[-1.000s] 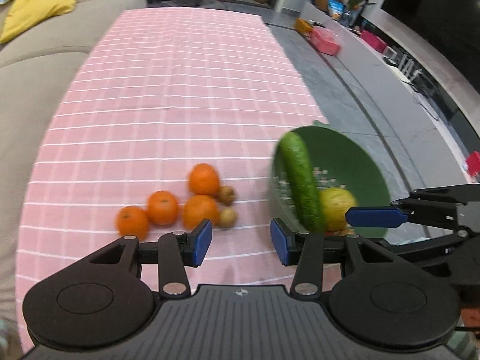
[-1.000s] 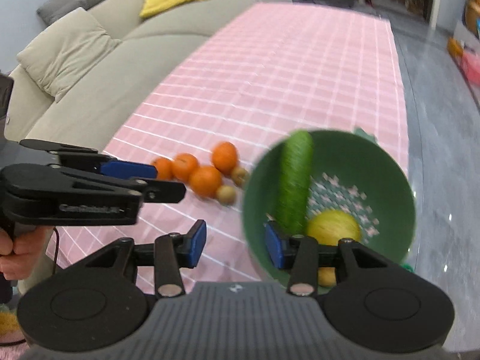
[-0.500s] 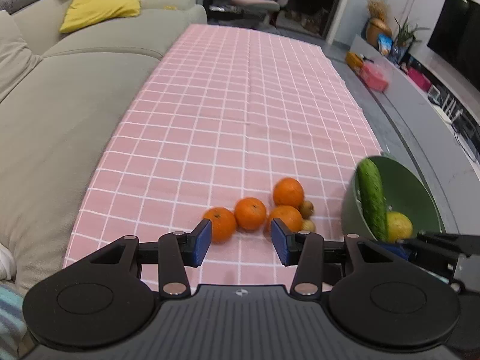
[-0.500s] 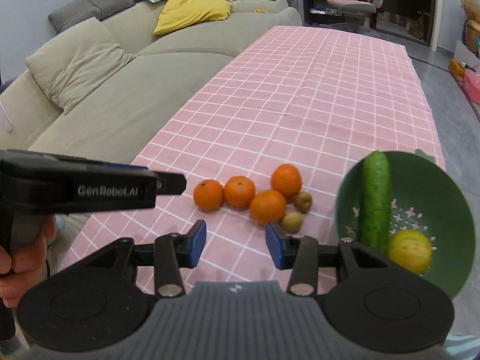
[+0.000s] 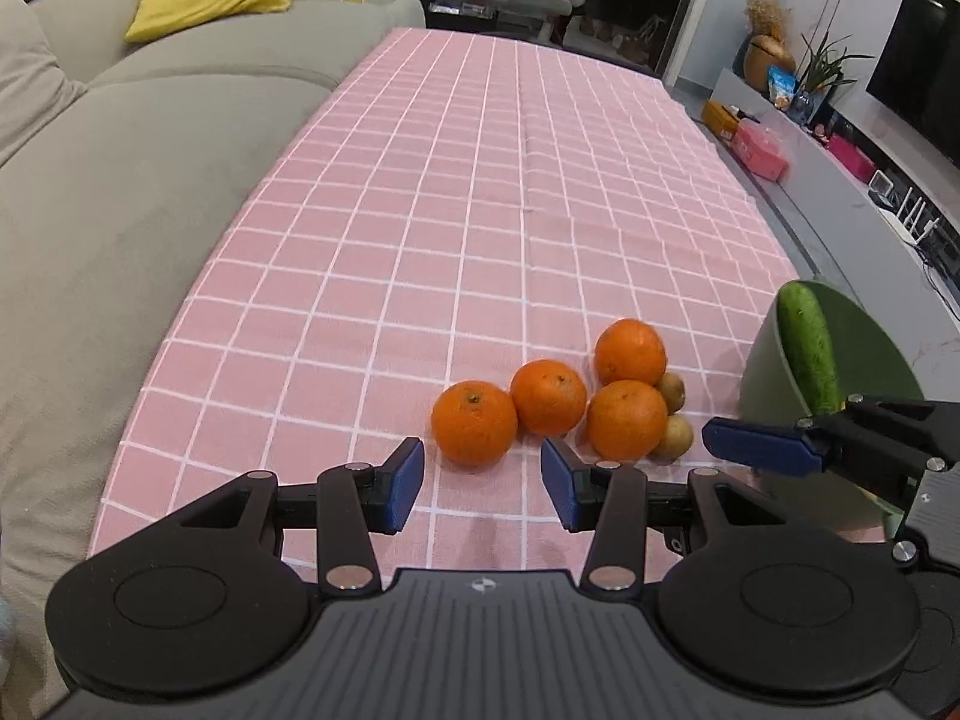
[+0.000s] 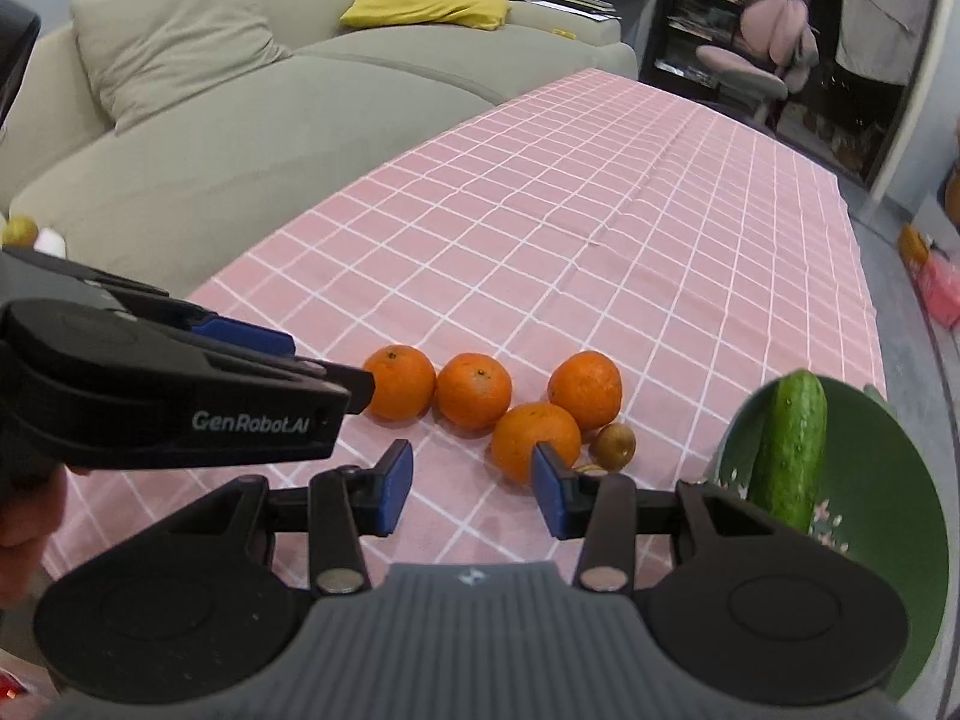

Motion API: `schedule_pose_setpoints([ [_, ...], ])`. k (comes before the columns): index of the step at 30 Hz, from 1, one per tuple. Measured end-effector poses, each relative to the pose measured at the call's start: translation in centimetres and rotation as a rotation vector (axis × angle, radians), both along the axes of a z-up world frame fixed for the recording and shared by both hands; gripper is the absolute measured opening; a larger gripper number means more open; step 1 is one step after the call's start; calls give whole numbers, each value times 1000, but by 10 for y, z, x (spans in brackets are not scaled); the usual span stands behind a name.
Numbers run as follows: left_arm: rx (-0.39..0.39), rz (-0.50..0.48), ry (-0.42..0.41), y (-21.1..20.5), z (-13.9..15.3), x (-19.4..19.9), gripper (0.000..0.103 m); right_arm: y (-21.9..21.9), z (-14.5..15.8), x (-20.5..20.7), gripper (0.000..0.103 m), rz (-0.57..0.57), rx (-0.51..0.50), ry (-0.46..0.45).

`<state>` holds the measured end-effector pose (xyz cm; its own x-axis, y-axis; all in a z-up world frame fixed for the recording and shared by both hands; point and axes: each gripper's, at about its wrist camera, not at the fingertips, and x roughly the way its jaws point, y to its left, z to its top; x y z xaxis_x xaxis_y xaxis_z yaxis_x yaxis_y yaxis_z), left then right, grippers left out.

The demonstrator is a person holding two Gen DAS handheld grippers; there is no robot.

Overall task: Organize fruits
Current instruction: 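Grasp a mandarin orange with the left tool while the right tool grasps another orange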

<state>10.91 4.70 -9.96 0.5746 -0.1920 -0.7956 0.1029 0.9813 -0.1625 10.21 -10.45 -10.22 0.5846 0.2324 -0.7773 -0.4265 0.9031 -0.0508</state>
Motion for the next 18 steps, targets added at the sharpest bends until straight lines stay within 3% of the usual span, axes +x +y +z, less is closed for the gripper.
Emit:
schedule_pose_setpoints([
  [8,-56,26,27,8,-18,15,57,9,-21,13,41,43,-132,-76],
  [18,-60,16,50,3,-38,33,60,7,-42,34,42,47,-182,-70],
])
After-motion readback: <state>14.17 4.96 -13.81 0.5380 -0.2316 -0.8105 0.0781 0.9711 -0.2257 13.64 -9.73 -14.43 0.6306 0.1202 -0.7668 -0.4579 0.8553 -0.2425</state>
